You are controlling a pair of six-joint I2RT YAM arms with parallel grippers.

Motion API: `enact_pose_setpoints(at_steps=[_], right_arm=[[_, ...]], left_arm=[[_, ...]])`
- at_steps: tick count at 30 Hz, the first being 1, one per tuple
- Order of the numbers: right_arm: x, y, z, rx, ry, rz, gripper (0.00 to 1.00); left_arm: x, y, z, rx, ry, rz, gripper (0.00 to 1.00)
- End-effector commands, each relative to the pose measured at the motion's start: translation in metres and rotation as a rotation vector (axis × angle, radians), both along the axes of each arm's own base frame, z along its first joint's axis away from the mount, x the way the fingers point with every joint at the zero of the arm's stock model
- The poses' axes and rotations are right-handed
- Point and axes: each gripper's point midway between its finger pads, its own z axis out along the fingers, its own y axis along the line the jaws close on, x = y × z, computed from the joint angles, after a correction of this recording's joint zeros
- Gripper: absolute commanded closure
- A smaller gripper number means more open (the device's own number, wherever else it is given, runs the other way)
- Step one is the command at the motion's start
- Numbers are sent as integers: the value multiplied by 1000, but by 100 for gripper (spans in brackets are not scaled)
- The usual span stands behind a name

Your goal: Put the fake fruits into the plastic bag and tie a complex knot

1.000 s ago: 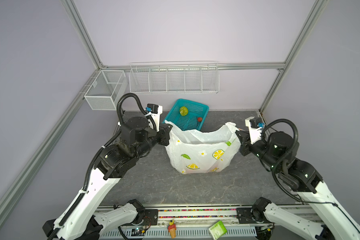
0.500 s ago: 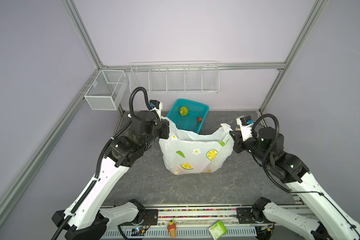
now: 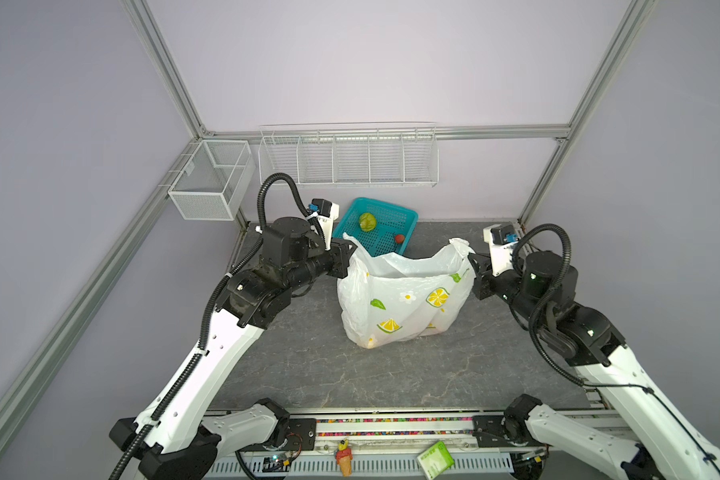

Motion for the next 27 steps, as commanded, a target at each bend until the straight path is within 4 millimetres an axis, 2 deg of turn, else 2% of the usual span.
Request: enact_pose_setpoints(at_steps=[1,3,4,5,7,8,11,18,21,24,27], right_arm=[[13,-10,-36,-115,80,-65,91],[18,-18,-41,-186,113,-107,81],[20,-21,-36,-214,116,-124,69],[20,-22,-27,-222,106,-124,59],[16,-16,-7,-204,67,-85,45],[14,-11,4,-188,39,-60,35],[11,3,25,-173,-21,-6,20],[16,2,61,-223,-102,-66,2],[15,16,76,-224,-147,-32,2],[11,48,84,-233,-188,72,4],[-2,101,80,-226,-203,270,5]], left_arm=[[1,2,-2,-8,10,10,100],[1,0,-5,-16,23,5,100],[0,-2,-5,-29,33,-2,100],[-2,-4,-5,-44,38,-13,100],[-3,-7,-5,-70,52,-26,100],[-4,-8,-4,-84,56,-28,100],[-5,-10,-6,-104,67,-29,100],[-7,-6,-6,-103,70,-17,100],[-5,-5,-9,-91,75,-9,100],[-4,-5,-10,-89,80,-7,100],[-5,-6,-11,-92,86,-8,100]])
